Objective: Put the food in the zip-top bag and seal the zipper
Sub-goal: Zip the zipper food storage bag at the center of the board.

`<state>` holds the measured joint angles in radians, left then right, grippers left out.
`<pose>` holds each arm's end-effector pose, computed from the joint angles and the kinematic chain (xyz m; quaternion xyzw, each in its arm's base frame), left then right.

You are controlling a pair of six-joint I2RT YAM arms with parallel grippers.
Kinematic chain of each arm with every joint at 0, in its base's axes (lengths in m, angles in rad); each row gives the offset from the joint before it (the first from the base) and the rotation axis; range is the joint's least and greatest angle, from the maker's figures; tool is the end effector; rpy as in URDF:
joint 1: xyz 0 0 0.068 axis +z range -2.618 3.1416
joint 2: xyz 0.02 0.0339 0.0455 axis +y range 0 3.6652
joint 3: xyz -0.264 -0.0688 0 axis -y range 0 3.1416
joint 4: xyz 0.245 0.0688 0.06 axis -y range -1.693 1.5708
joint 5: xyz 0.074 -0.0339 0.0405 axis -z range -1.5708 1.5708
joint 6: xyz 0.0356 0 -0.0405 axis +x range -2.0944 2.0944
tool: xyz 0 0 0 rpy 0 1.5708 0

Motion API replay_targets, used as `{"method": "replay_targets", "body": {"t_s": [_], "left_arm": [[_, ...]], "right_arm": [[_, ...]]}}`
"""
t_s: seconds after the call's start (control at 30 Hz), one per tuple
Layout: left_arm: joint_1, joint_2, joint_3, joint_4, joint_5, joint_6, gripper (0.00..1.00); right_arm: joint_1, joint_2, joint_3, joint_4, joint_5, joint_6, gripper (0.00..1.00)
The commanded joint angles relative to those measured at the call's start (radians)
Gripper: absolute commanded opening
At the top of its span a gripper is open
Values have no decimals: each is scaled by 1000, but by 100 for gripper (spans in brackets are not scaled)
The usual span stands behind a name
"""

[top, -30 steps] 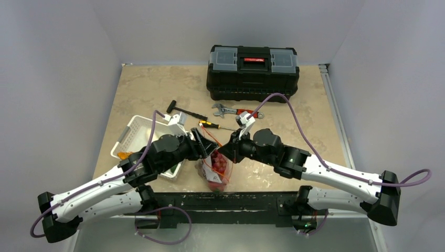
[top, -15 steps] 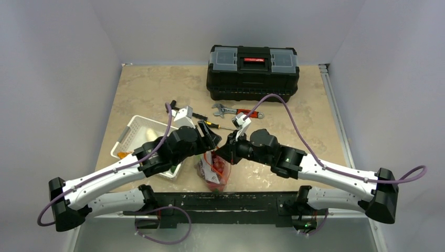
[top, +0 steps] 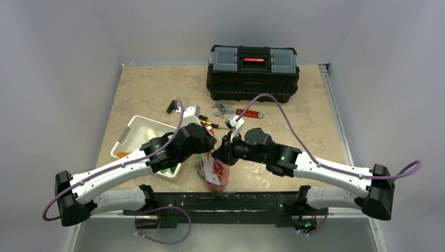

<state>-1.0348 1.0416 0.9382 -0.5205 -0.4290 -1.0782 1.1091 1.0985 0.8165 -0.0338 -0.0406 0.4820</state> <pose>0.1266 -0.1841 0.3136 -0.1159 0.8673 -0.2947 0.3841 0.1128 0.2299 0.3040 -0.2610 0.7662 0.4308 0.3991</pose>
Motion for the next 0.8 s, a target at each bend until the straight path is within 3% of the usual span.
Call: {"method": "replay_targets", "body": {"t_s": [0.0, 0.1, 0.17, 0.23, 0.33, 0.57, 0.77], "left_arm": [[-3, 25, 75, -15, 3, 89, 0], [2, 15, 83, 6, 30, 192, 0], [13, 4, 88, 30, 76, 269, 0], [24, -6, 97, 37, 111, 345, 0], [68, -9, 125, 34, 216, 453, 0], [186, -1, 208, -79, 437, 685, 0], [209, 120, 377, -278, 659, 947, 0]], "right_arm": [[10, 7, 76, 41, -42, -44, 12], [10, -18, 72, 11, -4, -66, 29], [9, -43, 57, -13, 37, -77, 50], [9, -64, 52, -43, 58, -88, 63], [9, -89, 67, -114, 142, -113, 78], [9, -163, 104, -222, 304, -121, 85], [9, -214, 95, -252, 391, -154, 90]]}}
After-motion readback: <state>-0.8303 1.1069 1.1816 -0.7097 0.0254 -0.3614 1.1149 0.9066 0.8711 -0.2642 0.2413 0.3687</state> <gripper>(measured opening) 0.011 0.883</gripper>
